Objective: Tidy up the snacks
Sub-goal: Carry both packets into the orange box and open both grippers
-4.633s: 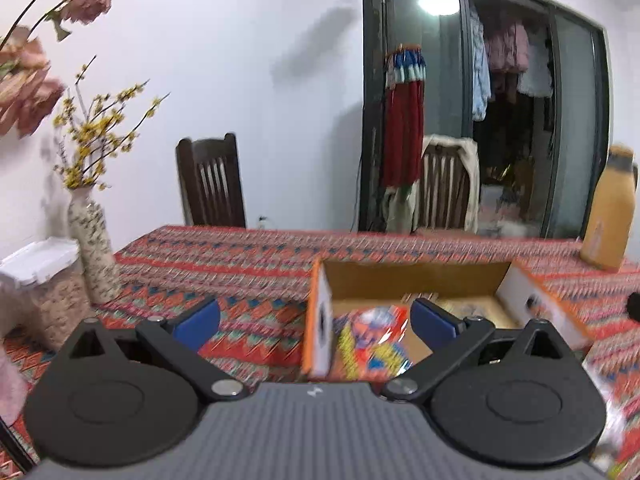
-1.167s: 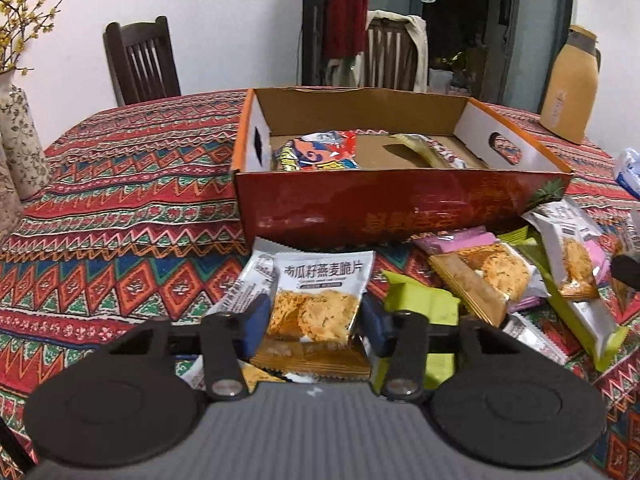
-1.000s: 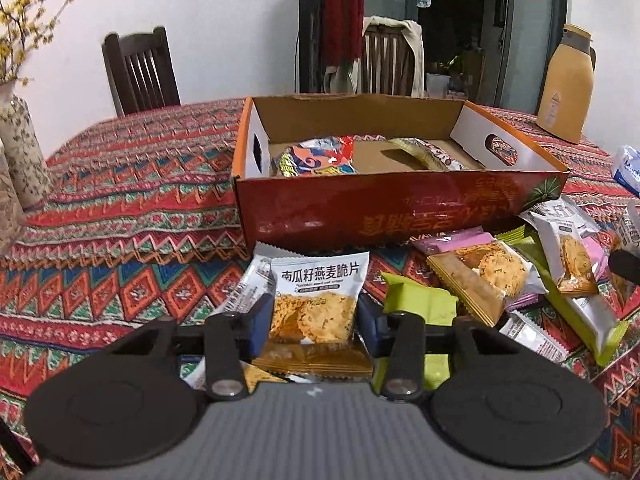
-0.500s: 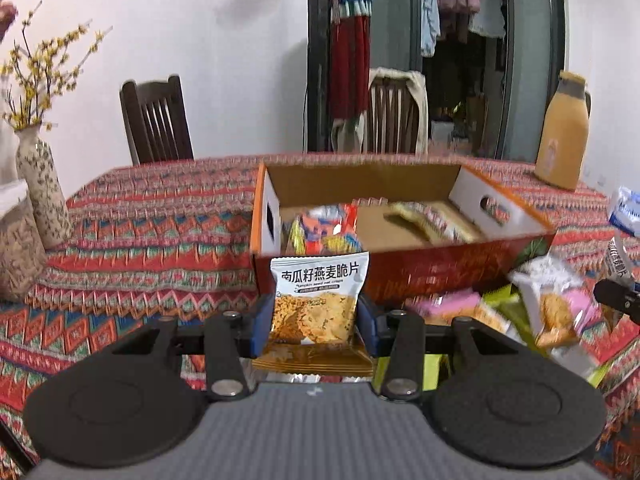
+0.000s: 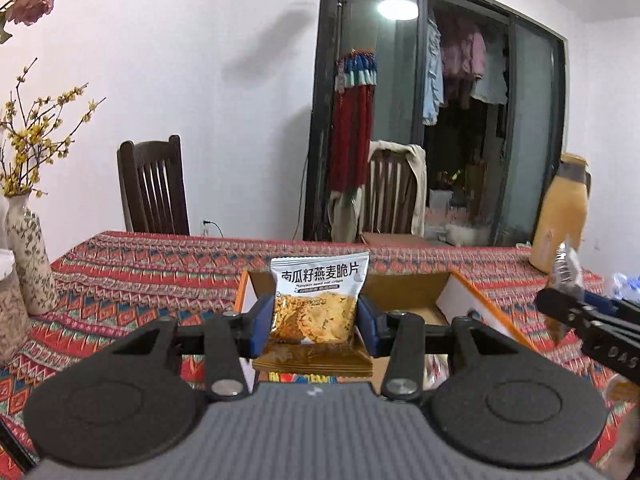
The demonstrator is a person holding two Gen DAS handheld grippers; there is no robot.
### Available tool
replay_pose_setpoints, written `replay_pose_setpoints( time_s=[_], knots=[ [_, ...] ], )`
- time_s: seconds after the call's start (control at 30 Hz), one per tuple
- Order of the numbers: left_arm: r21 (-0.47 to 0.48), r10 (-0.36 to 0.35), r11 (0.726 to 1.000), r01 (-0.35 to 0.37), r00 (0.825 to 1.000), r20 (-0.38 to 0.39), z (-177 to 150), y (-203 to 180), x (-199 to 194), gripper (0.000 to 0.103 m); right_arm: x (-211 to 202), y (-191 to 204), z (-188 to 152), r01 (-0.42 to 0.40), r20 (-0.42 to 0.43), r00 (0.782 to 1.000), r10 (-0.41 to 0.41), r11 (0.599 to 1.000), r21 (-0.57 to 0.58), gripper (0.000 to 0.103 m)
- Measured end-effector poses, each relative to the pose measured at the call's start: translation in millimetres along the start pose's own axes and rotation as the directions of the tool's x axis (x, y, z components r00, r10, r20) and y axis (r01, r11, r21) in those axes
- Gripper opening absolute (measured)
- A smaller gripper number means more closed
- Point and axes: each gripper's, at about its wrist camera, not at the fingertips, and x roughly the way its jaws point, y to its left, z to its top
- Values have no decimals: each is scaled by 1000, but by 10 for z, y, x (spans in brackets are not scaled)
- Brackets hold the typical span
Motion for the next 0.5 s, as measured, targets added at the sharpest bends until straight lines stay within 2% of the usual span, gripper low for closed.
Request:
replay_pose_setpoints(
  time_s=[0.23,0.4,0.5],
  knots=[
    [-30,56,998,-56,998,-1,110,0,425,45,577,31,54,7,-45,999,-6,1000,28,42],
    [-37,83,996,-84,996,-18,-28,60,662,45,801,54,-109,19,-105,994,-17,1000,19,42],
    [-28,86,996,-88,995,-58,-100,81,784,45,886,96,-210,26,-142,990,-24,1000,8,42]
  ],
)
